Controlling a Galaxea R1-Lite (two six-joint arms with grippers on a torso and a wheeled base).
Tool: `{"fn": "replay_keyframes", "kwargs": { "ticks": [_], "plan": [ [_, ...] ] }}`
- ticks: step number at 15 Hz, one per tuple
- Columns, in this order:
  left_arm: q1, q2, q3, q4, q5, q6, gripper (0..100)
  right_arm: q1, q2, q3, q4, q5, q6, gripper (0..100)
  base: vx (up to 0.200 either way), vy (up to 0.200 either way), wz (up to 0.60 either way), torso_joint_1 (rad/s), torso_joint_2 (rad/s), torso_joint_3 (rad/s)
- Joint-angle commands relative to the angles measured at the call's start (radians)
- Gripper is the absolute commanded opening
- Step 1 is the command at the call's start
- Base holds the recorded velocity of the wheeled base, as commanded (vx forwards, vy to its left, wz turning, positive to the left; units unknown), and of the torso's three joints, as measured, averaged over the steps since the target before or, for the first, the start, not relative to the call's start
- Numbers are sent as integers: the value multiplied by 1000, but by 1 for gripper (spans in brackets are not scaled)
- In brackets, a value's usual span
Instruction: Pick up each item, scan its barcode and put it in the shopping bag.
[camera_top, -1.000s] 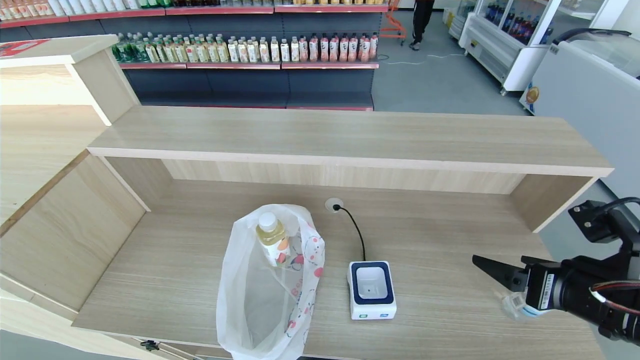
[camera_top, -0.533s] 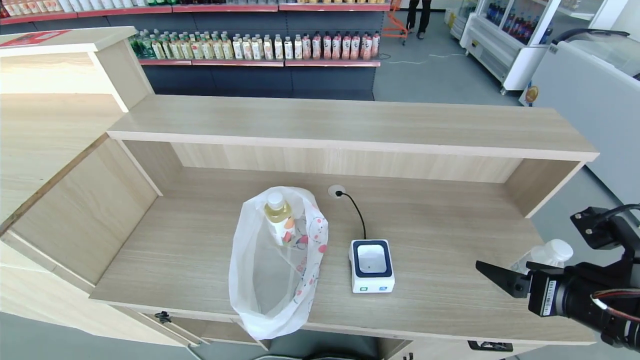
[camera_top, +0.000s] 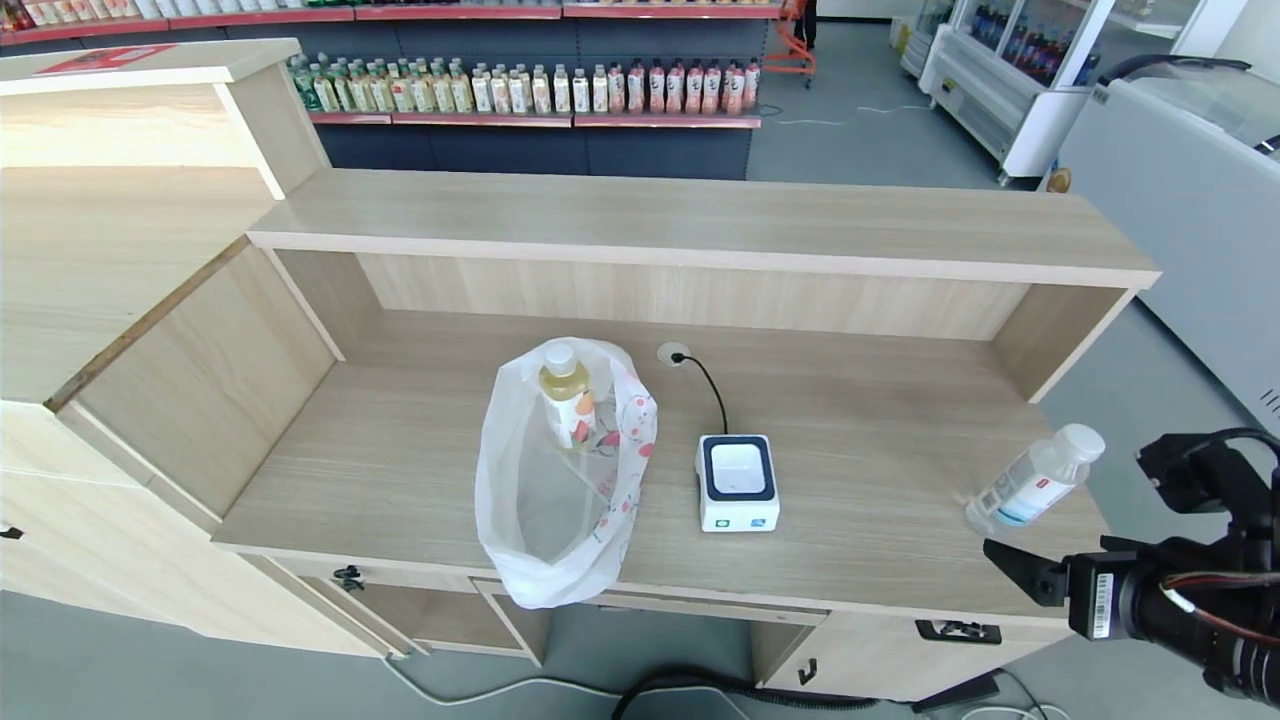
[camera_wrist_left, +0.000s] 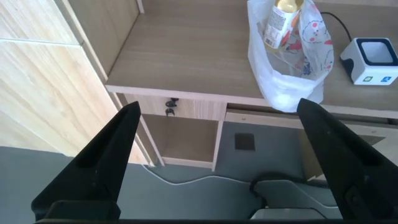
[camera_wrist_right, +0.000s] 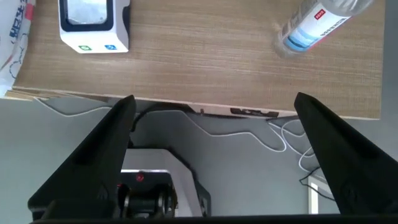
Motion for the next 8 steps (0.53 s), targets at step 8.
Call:
{"fn": "replay_keyframes", "kwargs": {
  "ticks": [8],
  "plan": [
    [0,0,0,0,0,-1,100,-8,-178,150,3,-54,-63,100,0,-200,0,4,4,2]
  ]
}}
